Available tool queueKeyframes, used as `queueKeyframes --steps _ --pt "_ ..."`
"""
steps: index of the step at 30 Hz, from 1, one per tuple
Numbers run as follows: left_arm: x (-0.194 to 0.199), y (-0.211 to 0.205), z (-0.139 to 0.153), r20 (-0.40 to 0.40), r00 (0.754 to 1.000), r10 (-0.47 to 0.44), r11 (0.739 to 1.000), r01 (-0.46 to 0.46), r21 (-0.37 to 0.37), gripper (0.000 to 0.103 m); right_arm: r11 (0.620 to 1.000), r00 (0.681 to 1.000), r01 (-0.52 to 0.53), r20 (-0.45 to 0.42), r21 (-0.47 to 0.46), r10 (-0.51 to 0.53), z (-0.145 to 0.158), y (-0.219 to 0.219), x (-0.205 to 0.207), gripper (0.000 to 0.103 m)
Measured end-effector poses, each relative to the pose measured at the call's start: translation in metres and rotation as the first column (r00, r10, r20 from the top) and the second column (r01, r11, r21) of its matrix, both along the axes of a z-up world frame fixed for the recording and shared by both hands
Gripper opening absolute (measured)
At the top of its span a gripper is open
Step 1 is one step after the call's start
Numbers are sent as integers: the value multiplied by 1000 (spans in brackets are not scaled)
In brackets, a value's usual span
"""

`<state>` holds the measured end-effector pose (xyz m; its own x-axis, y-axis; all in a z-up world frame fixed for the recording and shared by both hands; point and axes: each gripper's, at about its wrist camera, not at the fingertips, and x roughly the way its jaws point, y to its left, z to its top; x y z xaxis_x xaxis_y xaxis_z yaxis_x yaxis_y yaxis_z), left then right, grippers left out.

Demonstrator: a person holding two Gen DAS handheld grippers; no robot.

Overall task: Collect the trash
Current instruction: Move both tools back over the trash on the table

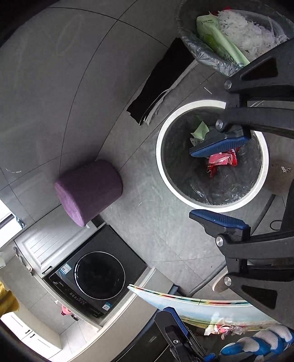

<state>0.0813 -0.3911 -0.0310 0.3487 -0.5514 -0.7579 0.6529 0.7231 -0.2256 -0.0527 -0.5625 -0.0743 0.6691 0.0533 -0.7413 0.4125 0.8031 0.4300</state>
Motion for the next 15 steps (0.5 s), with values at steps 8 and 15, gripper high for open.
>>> queueKeyframes --steps 8,15 --pt "-16 78 44 134 985 110 994 -108 -19 52 995 993 -76 84 -69 82 52 47 -3 46" --pt "-28 167 79 225 950 216 976 -208 -60 52 977 969 -171 159 -127 191 103 106 -9 46"
